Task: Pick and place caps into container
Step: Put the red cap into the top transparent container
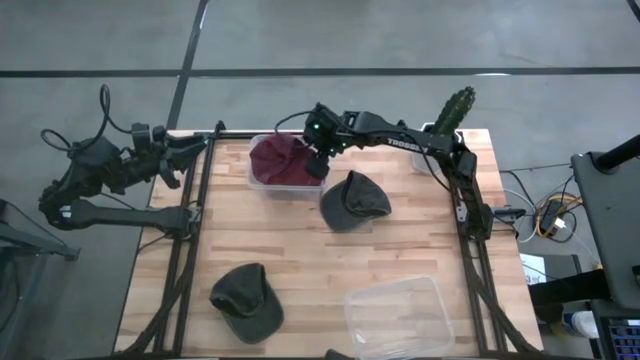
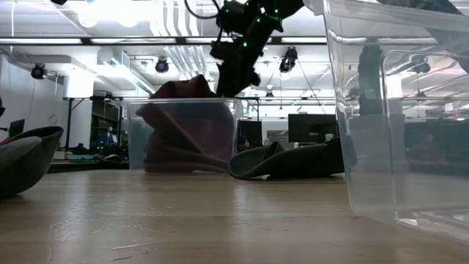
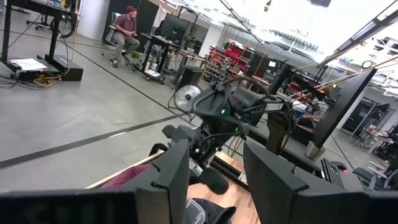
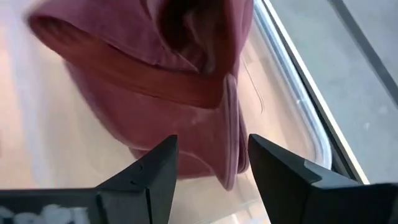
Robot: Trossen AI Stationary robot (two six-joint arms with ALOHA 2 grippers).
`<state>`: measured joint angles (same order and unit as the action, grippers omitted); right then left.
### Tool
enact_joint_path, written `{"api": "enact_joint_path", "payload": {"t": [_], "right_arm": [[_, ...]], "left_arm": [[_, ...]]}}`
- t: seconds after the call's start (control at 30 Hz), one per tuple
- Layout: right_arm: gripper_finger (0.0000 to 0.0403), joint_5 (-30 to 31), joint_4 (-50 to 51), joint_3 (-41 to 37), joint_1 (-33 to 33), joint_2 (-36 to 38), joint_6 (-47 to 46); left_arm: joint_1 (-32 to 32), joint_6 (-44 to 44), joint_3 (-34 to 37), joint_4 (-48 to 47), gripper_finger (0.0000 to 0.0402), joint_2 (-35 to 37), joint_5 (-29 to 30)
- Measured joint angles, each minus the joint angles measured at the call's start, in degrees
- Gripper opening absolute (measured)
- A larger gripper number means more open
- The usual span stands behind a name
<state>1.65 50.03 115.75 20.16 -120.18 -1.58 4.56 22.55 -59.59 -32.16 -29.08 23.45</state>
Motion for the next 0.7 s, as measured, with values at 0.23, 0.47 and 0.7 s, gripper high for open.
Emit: {"api": "enact_joint_path", "payload": {"t": [0.23,0.47,0.7], "right_arm": [[0.0187,2.9,-5.5,-4.9,0.0,0.0,0.0],[0.0169,2.9,-5.9,-6.7,0.0,-0.1,-1.3],[0.0057,2.9,-6.0,-5.4,0.0,-0.1,-1.0]], "left_arm": [[0.0,0.0,0.0,0.0,0.0145,0.0,0.0],[0.0,0.0,0.0,0.0,0.0145,0.0,0.0],[0.0,0.0,0.0,0.0,0.0145,0.0,0.0]]}}
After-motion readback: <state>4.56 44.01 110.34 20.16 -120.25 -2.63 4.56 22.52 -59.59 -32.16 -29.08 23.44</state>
